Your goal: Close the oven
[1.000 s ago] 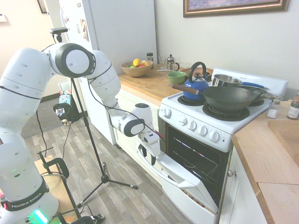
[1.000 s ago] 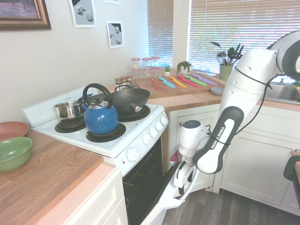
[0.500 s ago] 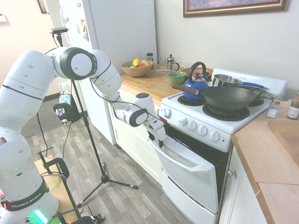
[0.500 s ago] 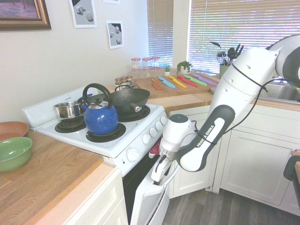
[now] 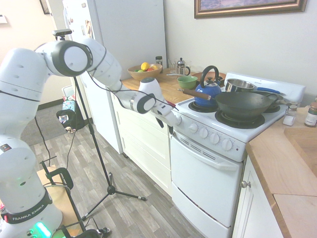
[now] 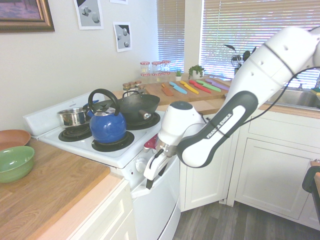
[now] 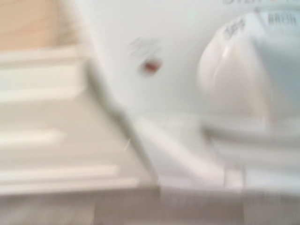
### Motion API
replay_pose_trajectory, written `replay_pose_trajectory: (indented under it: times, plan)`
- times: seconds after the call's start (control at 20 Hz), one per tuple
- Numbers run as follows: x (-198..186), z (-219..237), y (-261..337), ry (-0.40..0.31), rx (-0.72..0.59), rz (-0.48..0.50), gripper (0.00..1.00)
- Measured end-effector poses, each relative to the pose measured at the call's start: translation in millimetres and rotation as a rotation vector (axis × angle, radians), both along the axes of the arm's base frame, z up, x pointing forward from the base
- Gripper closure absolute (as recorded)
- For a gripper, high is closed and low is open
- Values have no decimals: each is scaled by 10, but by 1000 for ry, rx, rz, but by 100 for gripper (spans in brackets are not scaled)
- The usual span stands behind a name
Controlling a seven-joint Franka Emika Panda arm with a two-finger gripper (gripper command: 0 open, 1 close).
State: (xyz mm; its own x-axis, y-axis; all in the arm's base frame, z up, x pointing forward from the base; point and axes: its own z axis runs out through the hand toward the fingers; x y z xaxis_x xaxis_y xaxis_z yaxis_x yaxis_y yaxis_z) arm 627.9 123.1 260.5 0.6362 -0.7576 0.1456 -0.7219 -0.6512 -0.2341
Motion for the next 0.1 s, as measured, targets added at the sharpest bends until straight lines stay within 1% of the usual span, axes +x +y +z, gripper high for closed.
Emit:
replay_pose_trajectory:
  times: [0.1]
  plan:
    - [-283, 189, -119, 94, 3, -21, 0]
